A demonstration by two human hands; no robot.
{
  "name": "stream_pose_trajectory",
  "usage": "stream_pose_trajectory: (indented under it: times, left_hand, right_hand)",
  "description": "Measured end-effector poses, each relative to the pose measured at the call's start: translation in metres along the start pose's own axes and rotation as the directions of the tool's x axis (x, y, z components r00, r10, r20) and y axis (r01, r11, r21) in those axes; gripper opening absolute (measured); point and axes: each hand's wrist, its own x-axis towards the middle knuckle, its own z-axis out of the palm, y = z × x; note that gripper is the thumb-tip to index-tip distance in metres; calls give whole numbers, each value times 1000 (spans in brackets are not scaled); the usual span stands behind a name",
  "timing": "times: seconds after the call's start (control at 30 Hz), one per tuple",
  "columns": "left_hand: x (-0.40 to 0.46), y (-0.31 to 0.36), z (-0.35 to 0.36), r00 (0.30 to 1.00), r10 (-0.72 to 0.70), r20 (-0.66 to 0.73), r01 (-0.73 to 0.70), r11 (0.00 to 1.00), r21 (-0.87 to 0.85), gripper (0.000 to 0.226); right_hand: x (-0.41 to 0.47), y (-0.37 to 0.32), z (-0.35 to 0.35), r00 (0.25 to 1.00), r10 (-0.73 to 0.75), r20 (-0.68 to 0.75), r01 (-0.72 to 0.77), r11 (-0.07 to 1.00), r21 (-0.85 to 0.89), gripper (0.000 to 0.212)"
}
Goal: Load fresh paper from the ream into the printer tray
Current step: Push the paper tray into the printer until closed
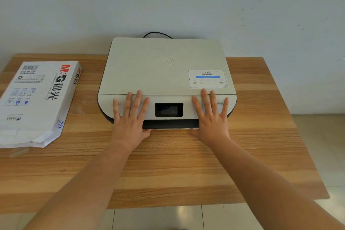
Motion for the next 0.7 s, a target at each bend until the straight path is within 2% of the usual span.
stream_pose_trajectory:
  times: [0.47,0.7]
  left_hand:
    - [-5,5,-12,999,-40,30,40,999,9,113]
    - [-13,3,-27,996,-32,82,35,999,-38,108]
  right_hand:
    - [-4,-3,-6,999,17,37,-17,1000,-7,123]
    - [-16,-9,-21,994,18,106,-24,998,52,114]
